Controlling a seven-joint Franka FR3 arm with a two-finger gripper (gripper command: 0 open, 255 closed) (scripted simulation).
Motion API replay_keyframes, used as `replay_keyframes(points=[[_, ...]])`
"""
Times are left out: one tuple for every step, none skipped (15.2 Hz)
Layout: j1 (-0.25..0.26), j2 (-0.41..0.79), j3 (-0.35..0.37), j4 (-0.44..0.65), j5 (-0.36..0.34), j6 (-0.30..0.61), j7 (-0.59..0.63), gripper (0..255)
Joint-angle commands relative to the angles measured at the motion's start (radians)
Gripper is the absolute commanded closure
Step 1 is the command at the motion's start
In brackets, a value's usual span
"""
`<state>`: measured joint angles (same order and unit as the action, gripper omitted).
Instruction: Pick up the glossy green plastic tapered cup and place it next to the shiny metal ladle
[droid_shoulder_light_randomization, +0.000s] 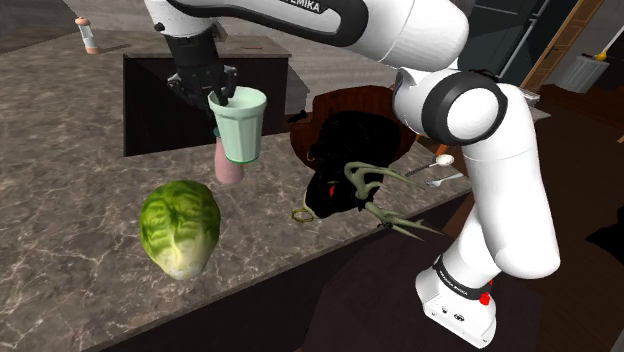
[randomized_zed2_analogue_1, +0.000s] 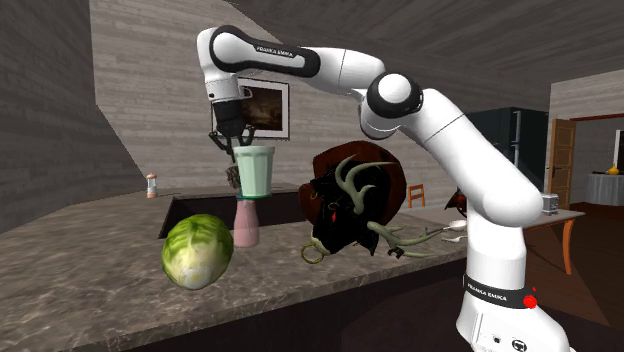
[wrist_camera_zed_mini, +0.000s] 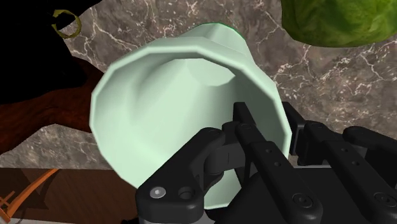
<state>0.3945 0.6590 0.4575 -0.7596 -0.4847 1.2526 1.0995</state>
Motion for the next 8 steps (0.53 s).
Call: replay_keyframes(points=[[0.039,0.049,-0.014,0.123,-0.020,-0.066,-0.024,255],[0.046,0.059,-0.018,0.146,-0.023,-0.077,-0.029,255],[-0.029,-0.036,0.008,-0.027,0.007,-0.007,-0.015,255],[-0.082,-0.099,0.022,-0.135,0.028,0.037,-0.017,255],[-0.126,-0.151,0.029,-0.221,0.048,0.073,-0.025,255],[-0.166,-0.197,0.033,-0.293,0.066,0.104,-0.037,255],[-0.201,-0.240,0.033,-0.357,0.083,0.131,-0.052,255],[-0.233,-0.279,0.033,-0.414,0.100,0.156,-0.068,255]])
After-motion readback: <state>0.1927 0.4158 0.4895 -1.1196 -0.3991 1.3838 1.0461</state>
